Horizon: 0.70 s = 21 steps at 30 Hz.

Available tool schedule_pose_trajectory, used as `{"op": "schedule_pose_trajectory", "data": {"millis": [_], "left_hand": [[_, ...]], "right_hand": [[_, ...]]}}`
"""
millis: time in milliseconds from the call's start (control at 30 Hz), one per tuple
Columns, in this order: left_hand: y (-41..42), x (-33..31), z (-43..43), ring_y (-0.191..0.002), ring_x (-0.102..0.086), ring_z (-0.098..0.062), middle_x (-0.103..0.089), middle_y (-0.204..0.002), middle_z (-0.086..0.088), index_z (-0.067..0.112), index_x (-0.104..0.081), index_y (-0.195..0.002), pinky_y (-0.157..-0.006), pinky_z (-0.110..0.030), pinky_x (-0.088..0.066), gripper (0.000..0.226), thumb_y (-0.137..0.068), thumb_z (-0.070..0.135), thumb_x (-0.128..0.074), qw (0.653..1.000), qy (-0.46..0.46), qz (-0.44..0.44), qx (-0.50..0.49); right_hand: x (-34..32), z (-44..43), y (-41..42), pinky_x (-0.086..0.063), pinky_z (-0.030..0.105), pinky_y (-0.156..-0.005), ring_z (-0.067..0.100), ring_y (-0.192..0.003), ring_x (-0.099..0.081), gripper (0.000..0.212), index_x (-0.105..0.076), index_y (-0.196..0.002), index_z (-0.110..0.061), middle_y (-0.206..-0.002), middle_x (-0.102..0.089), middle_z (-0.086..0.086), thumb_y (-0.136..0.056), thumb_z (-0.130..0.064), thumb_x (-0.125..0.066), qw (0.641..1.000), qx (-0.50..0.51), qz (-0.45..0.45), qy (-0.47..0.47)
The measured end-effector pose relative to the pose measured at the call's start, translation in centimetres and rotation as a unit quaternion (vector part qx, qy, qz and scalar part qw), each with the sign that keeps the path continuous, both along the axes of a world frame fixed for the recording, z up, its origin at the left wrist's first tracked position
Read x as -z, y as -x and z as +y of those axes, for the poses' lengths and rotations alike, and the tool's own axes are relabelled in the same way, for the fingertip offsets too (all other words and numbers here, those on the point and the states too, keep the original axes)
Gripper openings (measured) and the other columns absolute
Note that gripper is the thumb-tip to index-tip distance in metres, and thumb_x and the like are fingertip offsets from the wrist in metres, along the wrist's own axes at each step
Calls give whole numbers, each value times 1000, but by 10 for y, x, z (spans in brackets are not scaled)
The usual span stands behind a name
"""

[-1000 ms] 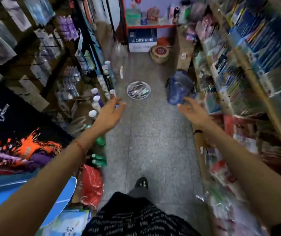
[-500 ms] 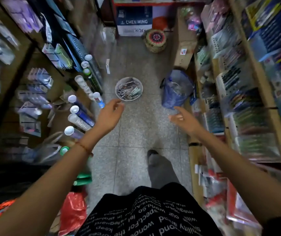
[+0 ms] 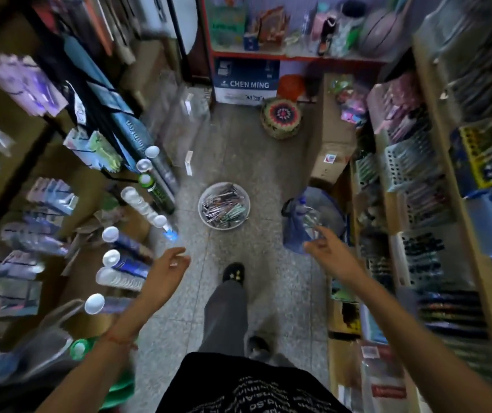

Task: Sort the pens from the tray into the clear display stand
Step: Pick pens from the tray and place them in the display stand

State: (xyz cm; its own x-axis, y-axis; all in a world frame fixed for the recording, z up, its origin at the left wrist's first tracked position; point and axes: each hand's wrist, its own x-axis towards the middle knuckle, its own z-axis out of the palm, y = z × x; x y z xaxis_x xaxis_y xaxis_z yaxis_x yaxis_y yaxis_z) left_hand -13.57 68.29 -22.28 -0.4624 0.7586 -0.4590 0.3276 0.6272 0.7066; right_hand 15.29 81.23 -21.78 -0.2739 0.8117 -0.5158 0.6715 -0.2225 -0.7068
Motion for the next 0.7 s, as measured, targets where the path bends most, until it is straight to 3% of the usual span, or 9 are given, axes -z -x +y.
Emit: {"op": "schedule_pose_trajectory", "data": {"millis": [100,200,267,333,400,467,600,700], "left_hand": [[30,19,53,-96,-58,-30,-60,-97,-12,5,-56,-118,-85,-28,-39,27,-91,9,-55,999,30,-17,-1],[64,30,121,-87,-53,-23,-58,-92,-14,-2,-55,-120,-81,-32,-40,30,-90,6,-55,999,33,-31,-9],[88,28,174,-86,-54,-25,-59,-90,-18,-2,-56,-119,-83,-38,-43,35,-87,12,-59,999,34,-32,-10],[107,23,227,-99,-57,-30,-61,-105,-20,1,-57,-119,-90,-34,-41,34,-88,15,-58,999,43,-20,6],[122,18,285,-110,-56,-28,-61,-117,-18,0,-57,-119,-88,-26,-37,29,-92,10,-52,999,30,2,37],[129,11,340,-109,-58,-27,-62,-118,-17,3,-58,-119,-87,-25,-38,28,-93,12,-51,997,23,24,63],[127,7,427,-113,-55,-28,-58,-124,-15,5,-54,-124,-96,-31,-40,33,-94,17,-47,991,47,16,122],[125,6,489,-115,-53,-27,-56,-126,-14,7,-50,-129,-94,-28,-39,35,-95,18,-46,989,48,-9,140]], "right_hand": [[8,58,26,-46,34,-81,19,-89,-59,55,-32,-142,-12,-93,-60,0,-93,-25,-55,1000,-2,4,-15],[14,127,54,-46,33,-83,25,-97,-60,51,-37,-137,-6,-101,-63,12,-92,-19,-56,999,6,-9,-33],[13,174,73,-46,21,-76,26,-94,-60,49,-39,-134,-3,-94,-63,16,-91,-16,-57,999,14,-16,-35],[8,220,92,-39,12,-60,21,-88,-57,46,-42,-132,0,-86,-61,11,-90,-13,-58,999,20,-34,-34],[7,270,110,-36,15,-65,22,-90,-57,43,-48,-129,-1,-100,-63,16,-90,-15,-59,998,25,-45,-40],[8,318,125,-39,21,-76,24,-93,-59,39,-52,-125,-2,-110,-63,21,-90,-17,-60,998,28,-40,-35],[12,388,150,-43,32,-89,30,-104,-59,39,-54,-124,-6,-109,-63,17,-91,-26,-58,998,5,-66,-15],[18,446,168,-42,28,-86,27,-108,-57,47,-48,-131,-9,-113,-61,14,-92,-34,-55,998,-5,-70,-6]]}}
